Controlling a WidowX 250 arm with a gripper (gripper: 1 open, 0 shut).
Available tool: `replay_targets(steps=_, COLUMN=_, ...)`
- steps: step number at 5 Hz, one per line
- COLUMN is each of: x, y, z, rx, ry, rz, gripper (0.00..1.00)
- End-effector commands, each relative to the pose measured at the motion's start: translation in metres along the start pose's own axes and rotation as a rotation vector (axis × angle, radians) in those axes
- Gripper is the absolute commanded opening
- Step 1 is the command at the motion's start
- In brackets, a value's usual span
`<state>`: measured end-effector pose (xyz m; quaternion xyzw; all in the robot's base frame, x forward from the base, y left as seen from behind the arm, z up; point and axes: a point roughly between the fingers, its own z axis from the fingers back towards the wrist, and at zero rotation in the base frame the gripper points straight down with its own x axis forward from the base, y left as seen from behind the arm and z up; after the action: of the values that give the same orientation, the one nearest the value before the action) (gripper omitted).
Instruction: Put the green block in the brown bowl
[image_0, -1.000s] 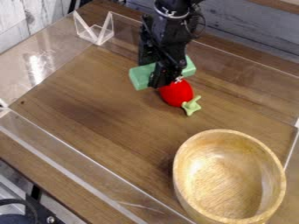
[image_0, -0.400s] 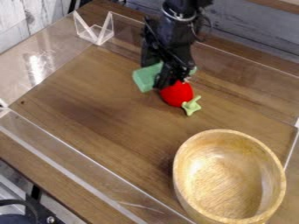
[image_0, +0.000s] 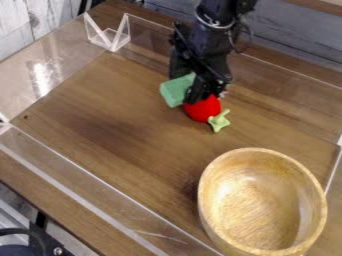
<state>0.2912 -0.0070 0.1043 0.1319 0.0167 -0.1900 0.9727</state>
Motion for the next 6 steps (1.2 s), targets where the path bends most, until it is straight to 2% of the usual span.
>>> replay_targets(steps=1, x=0.0, y=-0.001, z=0.049, rx=0.052, ry=-0.068, rz=0.094, gripper=0.0)
replay_targets(steps=2, x=-0.009, y=-0.024, z=0.072, rx=0.061, ry=-0.076, rz=0.211, gripper=0.0)
replay_targets(steps=4, x=-0.03, y=-0.112, z=0.075, rx=-0.017, ry=-0.067, rz=0.394, gripper=0.0)
replay_targets(steps=5, x=-0.051, y=-0.133, z=0.051, rx=-0.067, ry=-0.055, rz=0.465, gripper=0.0)
replay_targets(steps=6, x=-0.064, y=-0.143, z=0.029, rx=-0.108, ry=-0.077, rz=0.517, gripper=0.0)
